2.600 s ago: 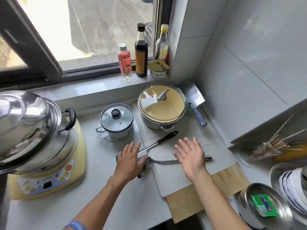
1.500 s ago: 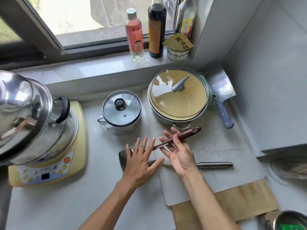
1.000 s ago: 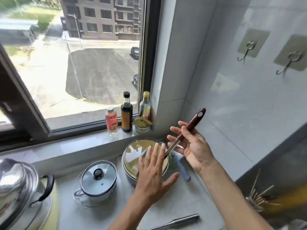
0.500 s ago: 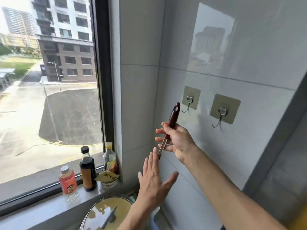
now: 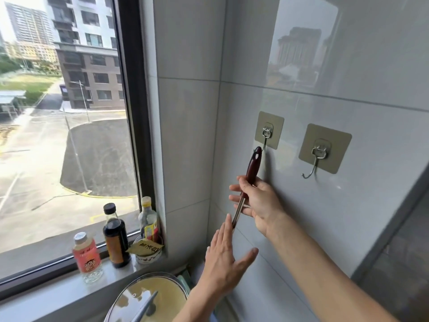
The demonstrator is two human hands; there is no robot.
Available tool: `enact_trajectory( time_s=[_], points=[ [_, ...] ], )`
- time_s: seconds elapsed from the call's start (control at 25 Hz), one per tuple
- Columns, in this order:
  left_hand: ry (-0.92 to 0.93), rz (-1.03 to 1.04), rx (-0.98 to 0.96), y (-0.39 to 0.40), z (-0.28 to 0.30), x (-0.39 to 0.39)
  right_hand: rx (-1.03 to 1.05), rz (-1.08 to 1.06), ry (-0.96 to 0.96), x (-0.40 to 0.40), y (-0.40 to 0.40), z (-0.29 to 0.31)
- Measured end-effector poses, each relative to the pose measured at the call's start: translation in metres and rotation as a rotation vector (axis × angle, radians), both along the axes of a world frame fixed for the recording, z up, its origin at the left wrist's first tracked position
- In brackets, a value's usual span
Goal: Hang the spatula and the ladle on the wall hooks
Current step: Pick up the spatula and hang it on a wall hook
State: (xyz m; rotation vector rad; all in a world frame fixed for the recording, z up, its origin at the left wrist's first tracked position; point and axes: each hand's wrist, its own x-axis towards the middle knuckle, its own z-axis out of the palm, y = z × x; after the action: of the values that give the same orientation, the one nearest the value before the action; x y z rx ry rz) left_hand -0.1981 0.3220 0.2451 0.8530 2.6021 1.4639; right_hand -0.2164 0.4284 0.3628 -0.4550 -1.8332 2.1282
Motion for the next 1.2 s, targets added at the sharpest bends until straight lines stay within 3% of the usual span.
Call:
enact_trajectory(
  time_s=[0.36, 0.64, 0.8, 1.0, 1.08, 1.2],
  points=[
    [-0.085, -0.074, 0.034, 0.022, 0.0, -0.006, 0.04, -0.106, 0.007, 0.004, -0.001, -0.043],
    [-0.13, -0.066, 0.101, 0.025, -0.006, -0.007, 0.063, -0.111, -0.009, 0.008, -0.004, -0.044],
    [-0.096, -0.029, 0.039, 0.015, -0.008, -0.002, 0.084, -0.131, -0.007, 0.03, -0.008, -0.044],
    [-0.094, 0.023, 0.041, -0.065, -0.052, 0.059, -0.135, -0.109, -0.049, 0.11, -0.013, -0.096],
    [-0.128, 0.058, -0.08, -0.112, -0.107, 0.105, -0.227, -0.094, -0.169, 0.155, -0.029, -0.156],
    [-0.188, 0.087, -0.522, -0.18, -0.196, 0.181, -0.317, -0.135, -0.425, 0.217, -0.064, -0.256]
  ],
)
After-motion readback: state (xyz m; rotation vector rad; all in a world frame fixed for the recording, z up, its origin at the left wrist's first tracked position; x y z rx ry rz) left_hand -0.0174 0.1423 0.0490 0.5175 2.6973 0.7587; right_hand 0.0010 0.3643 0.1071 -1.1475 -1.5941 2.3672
